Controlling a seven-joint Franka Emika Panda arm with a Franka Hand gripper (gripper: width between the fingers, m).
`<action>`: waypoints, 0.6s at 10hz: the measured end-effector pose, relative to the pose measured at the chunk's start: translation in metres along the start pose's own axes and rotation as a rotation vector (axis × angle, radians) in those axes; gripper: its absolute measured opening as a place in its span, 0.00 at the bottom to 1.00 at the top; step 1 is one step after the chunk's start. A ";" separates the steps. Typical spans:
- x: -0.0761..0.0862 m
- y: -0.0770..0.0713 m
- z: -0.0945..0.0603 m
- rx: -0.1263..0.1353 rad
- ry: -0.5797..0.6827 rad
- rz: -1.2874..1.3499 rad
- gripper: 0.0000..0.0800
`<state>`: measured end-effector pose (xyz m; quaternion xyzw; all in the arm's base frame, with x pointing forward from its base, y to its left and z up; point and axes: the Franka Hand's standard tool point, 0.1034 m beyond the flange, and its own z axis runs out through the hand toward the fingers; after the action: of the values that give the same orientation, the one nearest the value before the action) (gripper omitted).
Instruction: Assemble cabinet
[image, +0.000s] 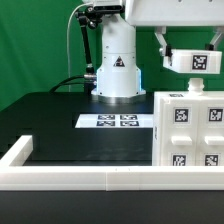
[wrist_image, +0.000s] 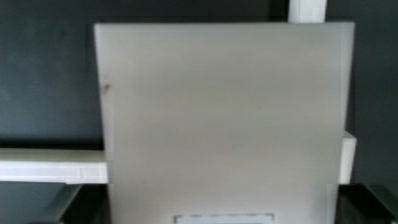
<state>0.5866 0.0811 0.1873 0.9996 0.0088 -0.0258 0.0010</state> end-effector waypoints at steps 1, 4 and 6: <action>0.003 -0.005 0.004 0.000 0.001 -0.009 0.70; 0.009 -0.009 0.010 0.000 -0.001 -0.017 0.70; 0.012 -0.010 0.009 0.000 0.003 -0.019 0.70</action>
Offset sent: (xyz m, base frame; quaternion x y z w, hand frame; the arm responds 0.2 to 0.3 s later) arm 0.0135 0.0085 -0.0014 0.0148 0.0063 -0.0090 0.9998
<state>0.5980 0.0914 0.1776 0.9995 0.0185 -0.0242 0.0009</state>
